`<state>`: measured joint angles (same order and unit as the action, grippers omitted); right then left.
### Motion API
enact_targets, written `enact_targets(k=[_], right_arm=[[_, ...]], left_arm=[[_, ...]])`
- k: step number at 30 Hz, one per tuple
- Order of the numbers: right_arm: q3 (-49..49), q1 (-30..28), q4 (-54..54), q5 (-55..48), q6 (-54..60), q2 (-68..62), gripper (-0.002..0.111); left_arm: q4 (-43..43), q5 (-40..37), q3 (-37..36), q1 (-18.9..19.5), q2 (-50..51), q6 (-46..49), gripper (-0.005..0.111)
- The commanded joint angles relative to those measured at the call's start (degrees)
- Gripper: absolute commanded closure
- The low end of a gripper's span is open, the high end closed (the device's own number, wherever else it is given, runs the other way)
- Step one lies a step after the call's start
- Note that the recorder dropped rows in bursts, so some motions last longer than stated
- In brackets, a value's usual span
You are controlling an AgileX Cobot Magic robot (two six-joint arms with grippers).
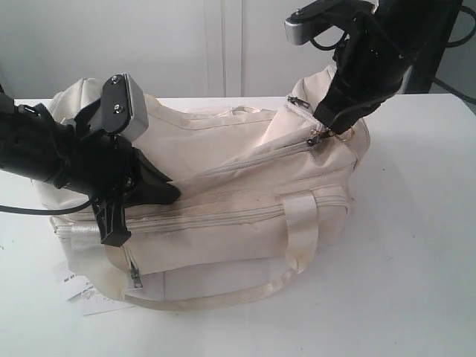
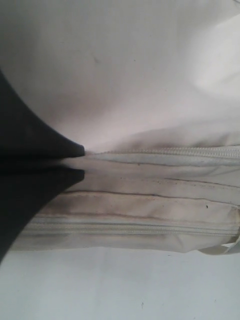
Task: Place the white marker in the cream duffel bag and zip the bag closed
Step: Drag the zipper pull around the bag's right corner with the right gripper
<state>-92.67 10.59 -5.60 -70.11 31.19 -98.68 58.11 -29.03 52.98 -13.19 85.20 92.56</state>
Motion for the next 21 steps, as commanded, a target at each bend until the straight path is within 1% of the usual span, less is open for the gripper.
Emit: enact_targets(k=[1, 13, 16, 18, 19, 21], right_arm=[[0.1, -1.1, 2.5, 0.1, 1.6, 0.6, 0.108], [0.1, -3.3, 2.4, 0.1, 1.6, 0.6, 0.108], [0.1, -3.3, 0.1, 0.1, 1.6, 0.7, 0.108], [0.1, -3.3, -3.2, 0.1, 2.3, 1.1, 0.108], [0.1, -3.3, -4.8, 0.1, 3.2, 1.4, 0.108], [0.1, -3.2, -7.8, 0.1, 5.6, 2.1, 0.108]], left_arm=[[-1.4, -0.5, -0.4, 0.5, -0.5, -0.5, 0.107], [-1.6, -1.0, -0.4, 0.5, -0.5, -0.5, 0.107], [-1.6, -1.1, -0.4, 0.5, -0.8, -0.5, 0.107], [-1.7, -1.1, -0.4, 0.5, -1.6, -0.7, 0.107], [-1.6, -1.0, -0.4, 0.5, -1.9, -1.1, 0.105], [-1.6, -1.0, -0.3, 0.5, -2.7, -1.5, 0.095]])
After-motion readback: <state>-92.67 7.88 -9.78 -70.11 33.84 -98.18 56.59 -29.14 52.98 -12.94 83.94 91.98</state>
